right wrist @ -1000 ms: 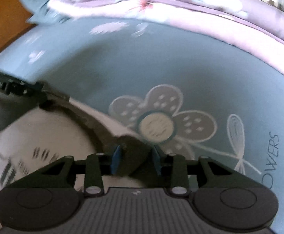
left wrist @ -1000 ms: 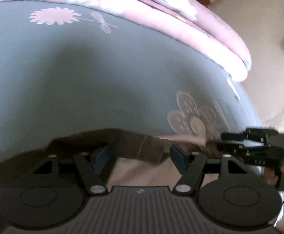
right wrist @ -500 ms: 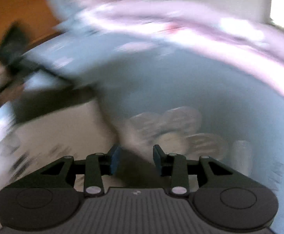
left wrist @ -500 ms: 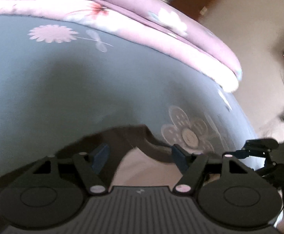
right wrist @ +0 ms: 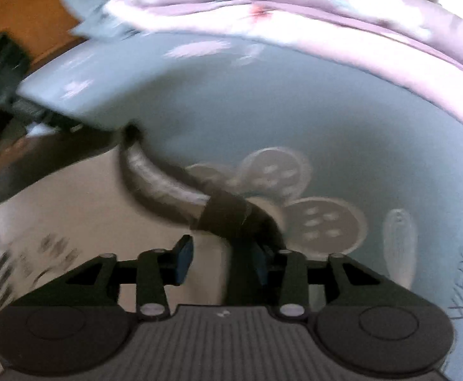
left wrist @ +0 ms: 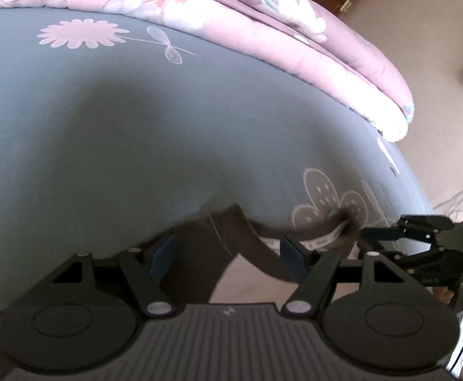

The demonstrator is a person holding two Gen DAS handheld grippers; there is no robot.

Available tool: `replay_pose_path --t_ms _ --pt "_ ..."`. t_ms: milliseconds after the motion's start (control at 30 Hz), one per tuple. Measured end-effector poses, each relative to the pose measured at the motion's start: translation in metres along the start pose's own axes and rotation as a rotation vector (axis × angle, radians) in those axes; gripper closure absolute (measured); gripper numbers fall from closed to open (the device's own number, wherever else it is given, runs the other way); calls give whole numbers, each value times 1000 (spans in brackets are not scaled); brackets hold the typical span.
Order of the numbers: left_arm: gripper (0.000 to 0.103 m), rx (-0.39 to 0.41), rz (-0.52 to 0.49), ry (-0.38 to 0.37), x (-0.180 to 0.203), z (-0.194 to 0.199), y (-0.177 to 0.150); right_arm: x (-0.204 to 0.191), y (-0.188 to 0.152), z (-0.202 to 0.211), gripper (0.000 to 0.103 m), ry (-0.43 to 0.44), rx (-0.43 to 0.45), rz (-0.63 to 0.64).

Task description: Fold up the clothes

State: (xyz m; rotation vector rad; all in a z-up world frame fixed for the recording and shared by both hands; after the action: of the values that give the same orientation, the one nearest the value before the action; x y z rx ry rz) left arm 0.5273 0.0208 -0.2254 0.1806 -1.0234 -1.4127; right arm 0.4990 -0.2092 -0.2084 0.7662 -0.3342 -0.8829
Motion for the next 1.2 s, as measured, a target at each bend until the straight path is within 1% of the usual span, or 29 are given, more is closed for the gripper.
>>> replay_pose_path --t_ms 67,100,167,267,333,367,400,433,500,533,567,600,633,667,700,733,767,800,867,933,1000,1067,1100,1133,1167,1200 --pt "32 23 -3 15 1 -5 1 9 -3 -12 53 -64 2 -10" --pt "32 33 -2 24 1 -5 2 11 -3 -14 51 -80 18 -29" --pt "32 36 -10 27 7 1 3 10 4 -10 51 -85 57 -64" --pt "32 60 -85 3 16 18 6 10 15 10 51 -72 128 -94" --pt "31 85 -181 18 16 29 10 19 19 23 51 -80 155 -98" --pt "31 97 -212 40 12 32 11 24 20 24 51 -87 151 -96" --pt "31 91 -228 68 6 31 12 29 19 23 51 -88 135 -107" --pt "31 66 -223 94 -3 29 12 32 15 18 51 -74 110 -121" --pt "31 28 -184 117 -17 24 10 33 7 9 51 -48 71 -116" --pt "31 3 -170 120 -22 21 6 33 2 4 51 -54 48 -102" --pt "31 -5 -175 128 -25 19 3 32 -3 -1 52 -60 25 -88" --pt "32 -12 -181 136 -27 17 -1 31 -6 -3 61 -65 17 -78" --pt "33 -10 -213 143 -25 15 -3 30 -5 -4 76 -69 25 -73" --pt "34 -7 -246 149 -23 14 -6 29 -4 -4 100 -72 33 -68" --pt "46 -8 -290 169 -21 14 -7 27 -4 -5 101 -76 41 -63" --pt "67 -2 -327 188 -18 13 -7 26 -2 -5 101 -83 52 -55" --pt "76 1 -337 187 -15 13 -6 26 1 -5 101 -94 64 -45" --pt "86 -1 -323 178 -14 12 -4 27 5 -6 101 -103 78 -48" --pt "88 10 -290 198 -18 10 1 34 13 -8 101 -142 103 -61" --pt "87 8 -250 212 -23 6 4 41 14 -16 101 -146 86 -92" --pt "86 14 -212 206 -25 7 5 41 9 -22 100 -171 75 -71" --pt "84 18 -189 202 -26 12 6 43 10 -19 96 -178 89 -97" --pt "82 21 -179 201 -26 15 6 44 13 -13 93 -166 107 -125" --pt "81 28 -184 196 -25 22 7 46 19 0 92 -155 146 -141" --pt "79 36 -189 192 -23 28 8 48 24 14 83 -141 181 -151" --pt "74 43 -194 188 -22 34 9 51 26 30 68 -131 197 -164"
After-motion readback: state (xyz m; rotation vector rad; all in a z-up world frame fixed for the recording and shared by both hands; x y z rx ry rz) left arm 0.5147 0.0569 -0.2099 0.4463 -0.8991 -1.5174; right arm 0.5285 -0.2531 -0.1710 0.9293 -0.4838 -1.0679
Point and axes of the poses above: each gripper's, at about its wrist camera, not at the fingertips, and z roughly against the way its jaws point, x to its right, y to its top, the point moved 10 cm from there along -z, roughly the way its jaws point, and after that the axes turned 10 degrees about x, right-handed, at the moved point
